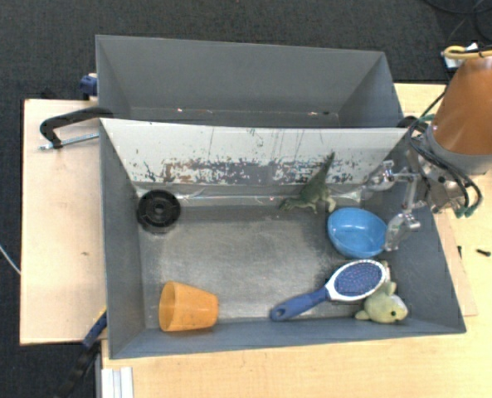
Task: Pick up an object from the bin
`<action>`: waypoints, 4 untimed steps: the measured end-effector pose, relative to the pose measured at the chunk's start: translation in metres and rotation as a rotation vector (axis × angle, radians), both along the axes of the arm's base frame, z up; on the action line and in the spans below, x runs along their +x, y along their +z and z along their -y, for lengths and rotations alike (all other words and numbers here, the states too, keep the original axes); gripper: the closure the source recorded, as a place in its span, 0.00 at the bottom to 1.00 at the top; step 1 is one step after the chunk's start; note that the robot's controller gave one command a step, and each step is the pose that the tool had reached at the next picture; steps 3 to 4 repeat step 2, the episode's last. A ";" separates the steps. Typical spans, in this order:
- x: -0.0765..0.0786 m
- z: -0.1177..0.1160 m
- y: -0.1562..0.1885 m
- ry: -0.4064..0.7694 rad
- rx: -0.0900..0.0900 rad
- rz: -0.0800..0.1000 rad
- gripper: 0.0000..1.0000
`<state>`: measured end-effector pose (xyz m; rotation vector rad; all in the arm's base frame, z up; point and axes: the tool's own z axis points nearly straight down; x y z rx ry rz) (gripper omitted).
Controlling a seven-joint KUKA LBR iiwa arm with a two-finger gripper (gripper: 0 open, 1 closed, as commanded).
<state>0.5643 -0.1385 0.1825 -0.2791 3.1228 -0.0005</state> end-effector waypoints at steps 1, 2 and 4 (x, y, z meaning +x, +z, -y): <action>-0.059 -0.003 -0.108 0.334 -0.006 0.015 0.00; -0.060 -0.002 -0.107 0.332 -0.007 0.012 1.00; -0.060 -0.002 -0.107 0.332 -0.007 0.012 1.00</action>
Offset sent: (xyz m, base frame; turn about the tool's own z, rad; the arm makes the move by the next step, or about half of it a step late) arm -0.0652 0.0028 -0.1125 -0.3348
